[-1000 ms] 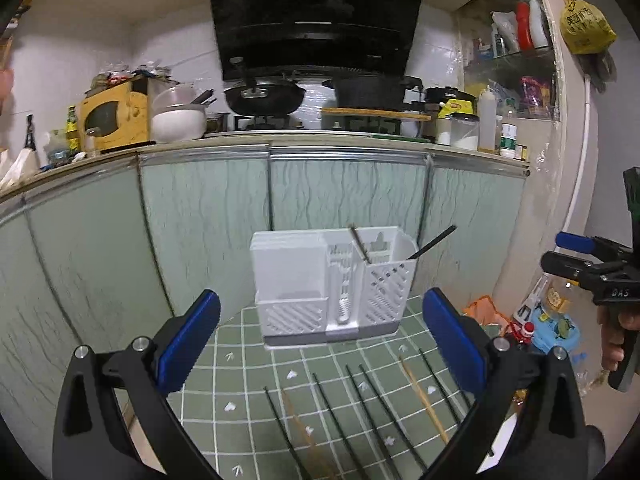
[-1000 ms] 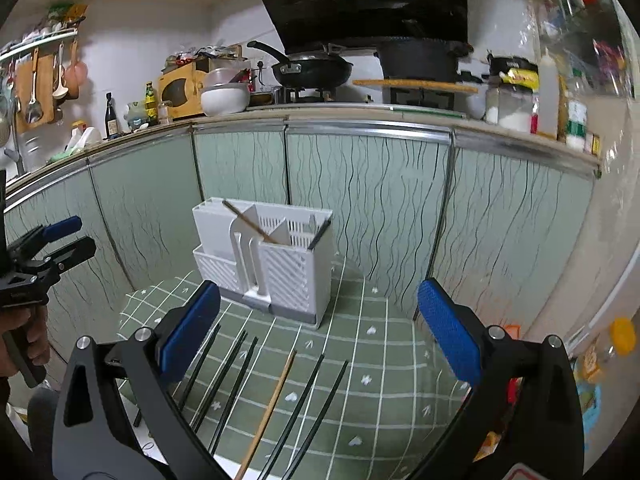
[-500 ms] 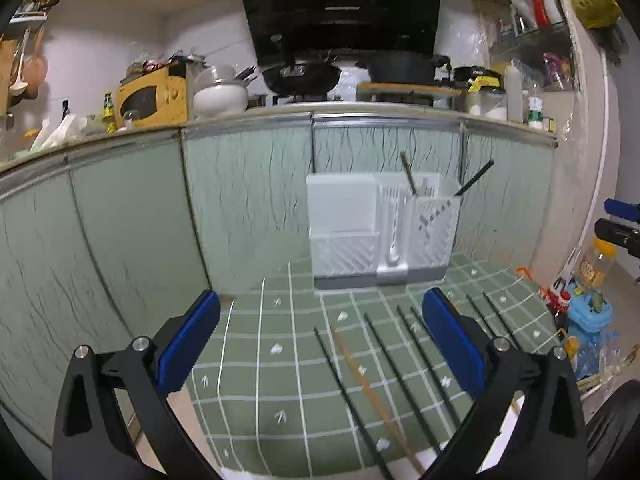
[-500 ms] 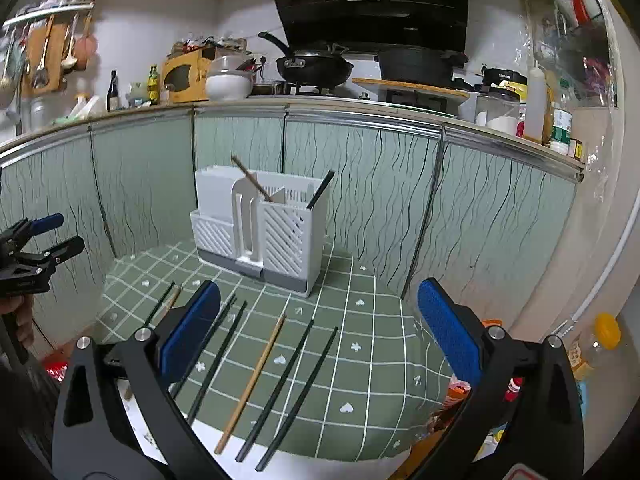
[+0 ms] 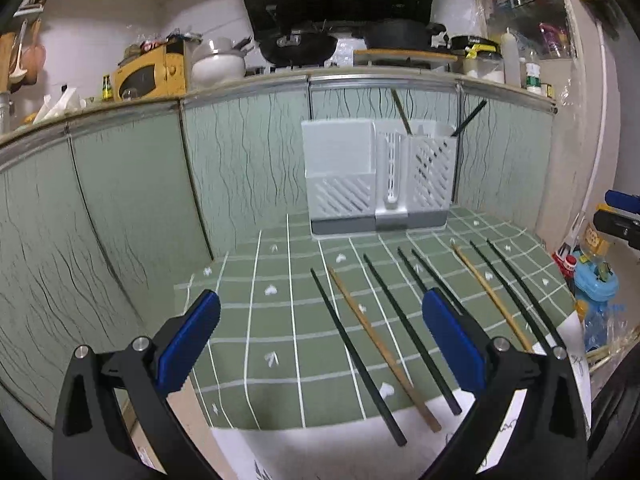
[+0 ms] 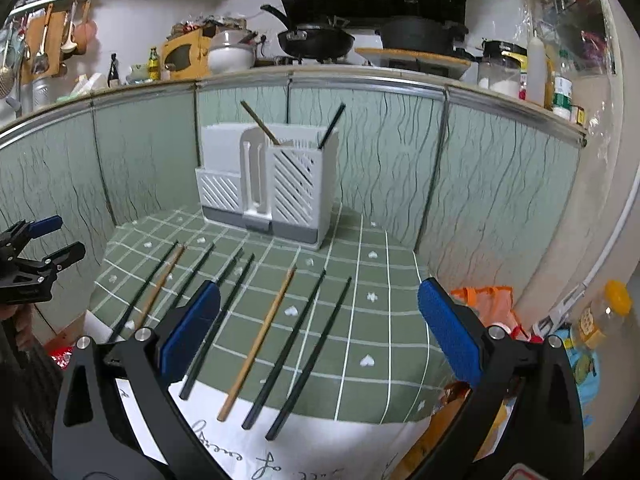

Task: Organize utensils
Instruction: 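Move both open tools back down toward the remaining chopsticks, then close the left tool on a black chopstick while the right tool closes on another black chopstick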

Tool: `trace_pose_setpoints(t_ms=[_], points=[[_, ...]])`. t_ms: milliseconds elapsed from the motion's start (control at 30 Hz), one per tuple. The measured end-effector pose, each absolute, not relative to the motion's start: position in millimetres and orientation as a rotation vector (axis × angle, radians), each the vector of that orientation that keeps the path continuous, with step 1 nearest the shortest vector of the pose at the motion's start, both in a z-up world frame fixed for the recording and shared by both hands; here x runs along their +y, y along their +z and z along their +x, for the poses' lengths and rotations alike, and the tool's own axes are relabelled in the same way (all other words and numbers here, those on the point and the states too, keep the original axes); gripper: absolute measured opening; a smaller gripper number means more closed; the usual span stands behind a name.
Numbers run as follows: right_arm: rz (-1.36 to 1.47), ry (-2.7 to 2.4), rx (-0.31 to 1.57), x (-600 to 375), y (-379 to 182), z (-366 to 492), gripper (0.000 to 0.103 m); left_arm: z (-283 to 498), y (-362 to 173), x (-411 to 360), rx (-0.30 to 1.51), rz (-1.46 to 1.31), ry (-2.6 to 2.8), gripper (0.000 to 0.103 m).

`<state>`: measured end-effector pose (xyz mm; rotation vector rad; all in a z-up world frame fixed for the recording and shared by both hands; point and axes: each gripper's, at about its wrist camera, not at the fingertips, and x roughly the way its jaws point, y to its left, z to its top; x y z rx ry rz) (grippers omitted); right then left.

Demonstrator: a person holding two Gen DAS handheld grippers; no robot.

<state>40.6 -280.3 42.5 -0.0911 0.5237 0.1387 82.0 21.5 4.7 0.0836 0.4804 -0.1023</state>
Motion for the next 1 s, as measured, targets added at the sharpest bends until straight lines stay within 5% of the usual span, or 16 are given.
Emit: trace_pose_setpoints(t_ms=[600, 733, 1000], points=[[-0.044, 0.045, 0.672, -285, -37, 44, 0.095, 88, -54, 19, 0.631, 0.032, -0.068, 0.097], [-0.022, 0.039, 0.712, -286, -49, 45, 0.090, 89, -62, 17, 0.661, 0.027, -0.069, 0.082], [-0.023, 0.029, 0.765, -282, -65, 44, 0.079, 88, -77, 5, 0.700, 0.035, -0.077, 0.067]])
